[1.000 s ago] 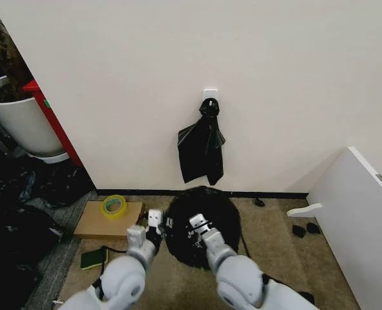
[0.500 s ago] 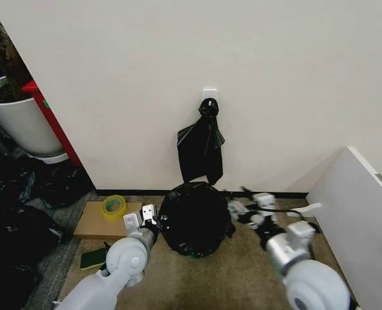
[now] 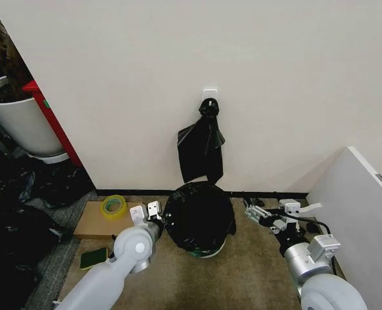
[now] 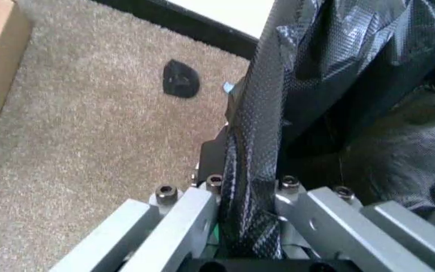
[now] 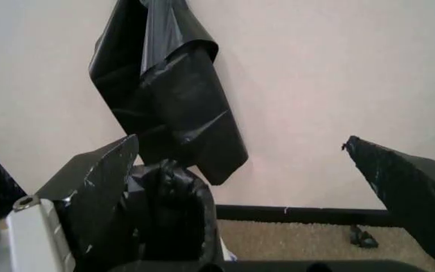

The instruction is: Place the garbage bag over the trash bin.

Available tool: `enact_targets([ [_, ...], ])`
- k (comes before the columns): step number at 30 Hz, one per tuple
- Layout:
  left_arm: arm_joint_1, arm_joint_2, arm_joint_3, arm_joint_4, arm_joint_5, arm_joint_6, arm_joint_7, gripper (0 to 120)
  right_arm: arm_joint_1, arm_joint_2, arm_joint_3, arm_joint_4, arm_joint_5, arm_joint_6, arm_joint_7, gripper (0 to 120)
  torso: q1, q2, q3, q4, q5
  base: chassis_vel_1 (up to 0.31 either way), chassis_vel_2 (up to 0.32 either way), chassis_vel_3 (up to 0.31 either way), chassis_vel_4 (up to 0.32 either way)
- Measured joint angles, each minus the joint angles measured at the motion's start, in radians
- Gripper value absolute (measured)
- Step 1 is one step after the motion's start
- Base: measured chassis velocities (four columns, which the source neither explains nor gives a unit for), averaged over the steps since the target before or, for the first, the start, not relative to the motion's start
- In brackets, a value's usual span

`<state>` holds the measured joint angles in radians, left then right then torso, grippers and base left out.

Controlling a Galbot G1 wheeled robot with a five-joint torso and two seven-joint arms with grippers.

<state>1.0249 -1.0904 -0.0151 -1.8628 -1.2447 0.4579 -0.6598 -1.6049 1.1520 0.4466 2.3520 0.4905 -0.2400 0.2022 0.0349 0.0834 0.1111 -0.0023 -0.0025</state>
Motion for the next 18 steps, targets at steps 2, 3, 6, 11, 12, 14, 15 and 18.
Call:
enact_targets([
  [2,0.001,0.001,0.002,0.003,0.001,0.001,0.000,9,0.000,0.001,-0.001,0.000,0.000,-0.001,0.001,100,0.000,0.000,0.000,0.0001,0.0000,0.000,0.000,0.000,0.000],
  [3,0.002,0.001,0.002,0.004,0.003,0.000,0.001,11,0.000,0.002,-0.001,0.000,0.000,-0.002,0.001,100,0.000,0.000,0.000,0.0000,0.0000,0.000,0.000,0.000,0.000],
  [6,0.016,0.002,0.004,0.008,0.013,0.001,0.001,22,-0.003,0.004,0.001,0.001,0.000,-0.003,0.004,100,0.000,0.000,0.000,0.0001,0.0001,0.000,0.000,0.000,0.000],
  [11,0.043,0.007,0.005,0.005,0.039,0.002,0.002,41,-0.010,0.006,0.009,0.008,0.002,-0.005,0.005,100,0.000,0.000,0.000,0.0000,0.0000,0.000,0.000,0.000,0.000],
  [12,0.055,0.013,-0.001,-0.011,0.048,0.001,0.002,47,-0.012,0.008,0.011,0.010,0.004,-0.005,0.005,100,0.000,0.000,0.000,0.0001,-0.0002,0.000,0.000,0.000,0.000],
  [14,0.061,0.017,-0.005,-0.021,0.053,0.000,0.002,52,-0.012,0.010,0.013,0.011,0.005,-0.005,0.004,100,0.000,0.000,0.000,0.0000,-0.0001,0.000,0.000,0.000,0.000],
  [15,0.069,0.023,-0.012,-0.033,0.059,-0.002,0.002,53,-0.013,0.011,0.014,0.011,0.006,-0.005,0.003,100,0.000,0.000,0.000,0.0000,0.0000,0.000,0.000,0.000,0.000],
  [18,0.094,0.047,-0.037,-0.074,0.086,-0.003,0.018,66,-0.014,0.017,0.018,0.011,0.008,-0.004,0.000,100,0.000,0.000,0.000,0.0001,-0.0001,0.000,0.000,0.000,0.000],
])
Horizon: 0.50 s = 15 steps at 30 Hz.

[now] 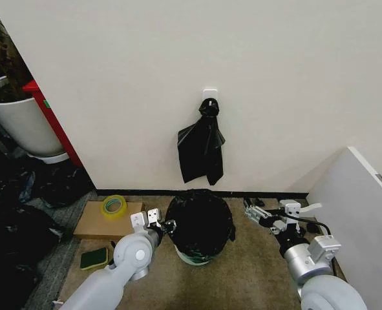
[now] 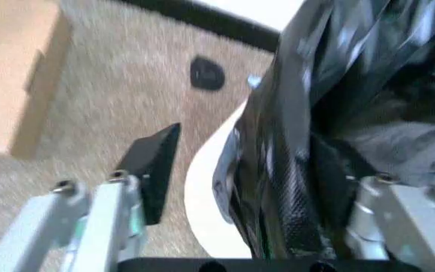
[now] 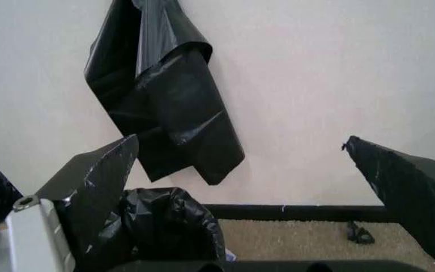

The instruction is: Place the garbage bag over the trash bin.

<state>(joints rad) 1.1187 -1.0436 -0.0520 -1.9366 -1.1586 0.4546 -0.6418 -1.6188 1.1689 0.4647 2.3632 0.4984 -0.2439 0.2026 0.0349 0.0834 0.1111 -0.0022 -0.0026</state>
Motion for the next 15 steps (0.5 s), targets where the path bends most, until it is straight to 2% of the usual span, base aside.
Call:
enact_targets([
  [2,0.032,0.027,-0.026,-0.044,0.070,-0.009,0.068,76,0.001,0.010,0.006,-0.001,-0.005,-0.012,0.012,100,0.000,0.000,0.000,0.0001,0.0000,0.000,0.000,0.000,0.000],
  [4,0.047,0.037,-0.037,-0.060,0.105,-0.018,0.096,78,0.002,0.019,0.013,-0.005,-0.011,-0.039,0.027,100,0.000,0.000,0.000,0.0000,0.0000,0.000,0.000,0.000,0.000],
  [5,0.066,0.046,-0.047,-0.075,0.146,-0.035,0.124,84,0.005,0.029,0.021,-0.016,-0.026,-0.052,0.032,100,0.000,0.000,0.000,-0.0001,0.0000,0.000,0.000,0.000,0.000],
  [6,0.101,0.054,-0.056,-0.099,0.225,-0.085,0.168,91,0.001,0.047,0.034,-0.044,-0.064,-0.028,0.021,100,0.000,0.000,0.000,0.0002,0.0000,0.000,0.000,0.000,0.000],
  [7,0.126,0.056,-0.060,-0.115,0.294,-0.130,0.195,93,-0.009,0.061,0.046,-0.066,-0.089,0.012,-0.003,100,0.000,0.000,0.000,0.0002,0.0001,0.000,0.000,0.000,0.000],
  [9,0.142,0.057,-0.063,-0.124,0.338,-0.161,0.210,97,-0.018,0.071,0.054,-0.078,-0.098,0.041,-0.017,100,0.000,0.000,0.000,0.0001,0.0001,0.000,0.000,0.000,0.000],
  [11,0.219,0.055,-0.074,-0.154,0.542,-0.316,0.273,100,-0.075,0.115,0.084,-0.116,-0.127,0.173,-0.059,100,0.000,0.000,0.000,0.0000,0.0002,0.000,0.000,0.000,0.000],
  [12,0.219,0.055,-0.074,-0.154,0.542,-0.316,0.273,100,-0.075,0.115,0.084,-0.116,-0.127,0.173,-0.059,100,0.000,0.000,0.000,0.0000,0.0002,0.000,0.000,0.000,0.000],
  [15,0.299,0.040,-0.084,-0.186,0.682,-0.424,0.321,100,-0.135,0.166,0.109,-0.131,-0.153,0.295,-0.104,100,0.000,0.000,0.000,-0.0005,0.0000,0.000,0.000,0.000,0.000],
])
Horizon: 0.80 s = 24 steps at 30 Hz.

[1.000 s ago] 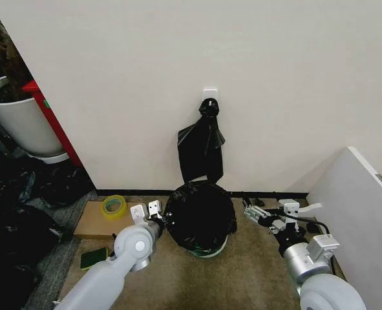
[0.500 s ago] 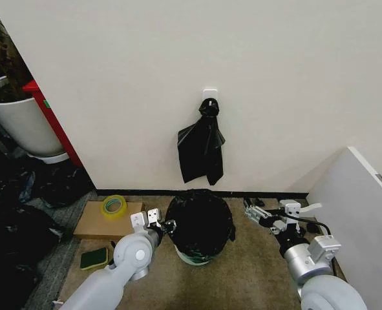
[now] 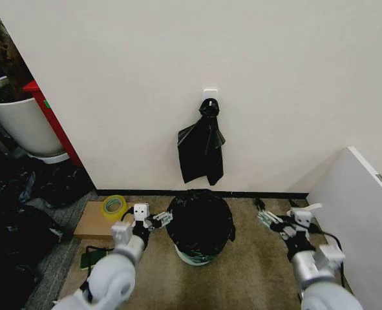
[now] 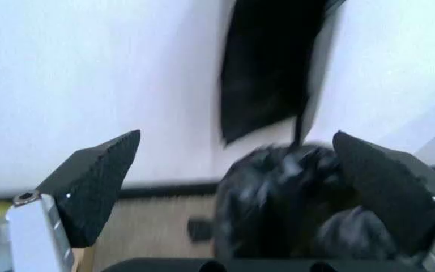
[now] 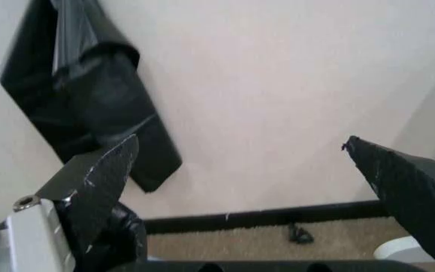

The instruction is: Place the garbage bag over the trash bin.

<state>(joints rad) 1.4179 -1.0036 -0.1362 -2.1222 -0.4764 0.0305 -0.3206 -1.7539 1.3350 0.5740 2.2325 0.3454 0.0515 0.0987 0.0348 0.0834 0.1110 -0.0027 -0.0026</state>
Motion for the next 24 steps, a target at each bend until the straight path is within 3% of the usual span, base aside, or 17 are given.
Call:
enact_targets([
  [4,0.116,-0.049,-0.053,-0.009,0.228,-0.151,0.026,100,-0.053,0.056,0.014,-0.017,-0.040,0.130,-0.054,100,0.000,0.000,0.000,-0.0001,0.0001,0.000,0.000,0.000,0.000],
  [5,0.200,-0.094,-0.102,-0.010,0.351,-0.243,0.026,100,-0.079,0.084,0.017,-0.026,-0.076,0.198,-0.076,100,0.000,0.000,0.000,0.0006,0.0002,0.000,0.000,0.000,0.000],
  [6,0.230,-0.119,-0.127,-0.012,0.395,-0.281,0.026,100,-0.092,0.096,0.018,-0.030,-0.102,0.234,-0.082,100,0.000,0.000,0.000,0.0008,-0.0001,0.000,0.000,0.000,0.000],
  [7,0.230,-0.119,-0.127,-0.012,0.395,-0.281,0.026,100,-0.092,0.096,0.018,-0.030,-0.102,0.234,-0.082,100,0.000,0.000,0.000,0.0008,-0.0001,0.000,0.000,0.000,0.000],
  [12,0.388,-0.231,-0.255,-0.038,0.527,-0.446,0.013,100,-0.146,0.136,0.026,-0.034,-0.243,0.394,-0.094,100,0.000,0.000,0.000,0.0006,0.0001,0.000,0.000,0.000,0.000],
  [24,0.474,-0.298,-0.249,-0.085,0.608,-0.507,0.009,100,-0.179,0.176,0.023,-0.052,-0.317,0.491,-0.110,100,0.000,0.000,0.000,0.0005,0.0002,0.000,0.000,0.000,0.000],
])
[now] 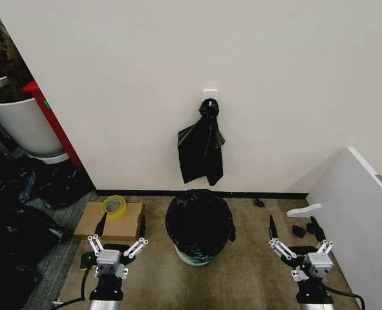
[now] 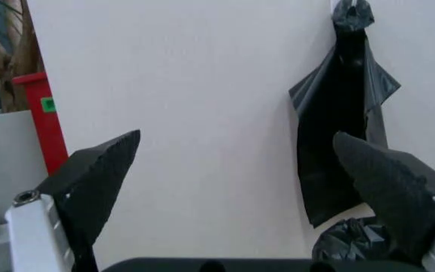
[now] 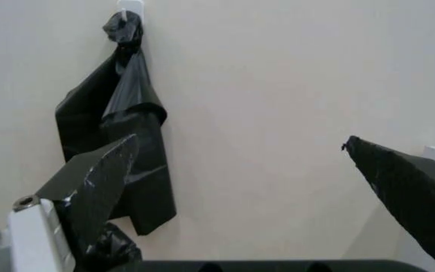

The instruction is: Place the garbage bag over the trash bin.

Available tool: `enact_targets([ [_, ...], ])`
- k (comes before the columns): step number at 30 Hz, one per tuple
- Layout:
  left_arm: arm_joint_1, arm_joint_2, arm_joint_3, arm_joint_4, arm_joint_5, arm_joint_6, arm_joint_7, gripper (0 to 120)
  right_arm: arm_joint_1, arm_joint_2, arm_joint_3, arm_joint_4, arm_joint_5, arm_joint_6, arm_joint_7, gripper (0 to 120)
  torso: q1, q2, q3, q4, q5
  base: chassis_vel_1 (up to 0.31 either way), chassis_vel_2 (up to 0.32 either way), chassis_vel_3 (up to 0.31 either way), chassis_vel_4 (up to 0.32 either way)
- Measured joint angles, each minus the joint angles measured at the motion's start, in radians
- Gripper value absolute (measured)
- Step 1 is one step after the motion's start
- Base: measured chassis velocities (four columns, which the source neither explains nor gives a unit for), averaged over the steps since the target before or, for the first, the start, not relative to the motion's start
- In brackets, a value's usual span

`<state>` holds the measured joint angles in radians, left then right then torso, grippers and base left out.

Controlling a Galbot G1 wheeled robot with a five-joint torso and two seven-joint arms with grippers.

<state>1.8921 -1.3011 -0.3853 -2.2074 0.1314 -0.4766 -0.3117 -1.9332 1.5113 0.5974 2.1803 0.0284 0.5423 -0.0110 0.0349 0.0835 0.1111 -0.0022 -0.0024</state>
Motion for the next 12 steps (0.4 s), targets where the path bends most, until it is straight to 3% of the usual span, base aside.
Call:
enact_targets([
  [12,-0.021,0.015,0.016,0.029,0.009,-0.014,-0.002,100,-0.024,0.023,-0.032,0.000,-0.034,-0.002,-0.004,100,0.000,0.000,0.000,-0.0001,-0.0001,0.000,0.000,0.000,0.000],
])
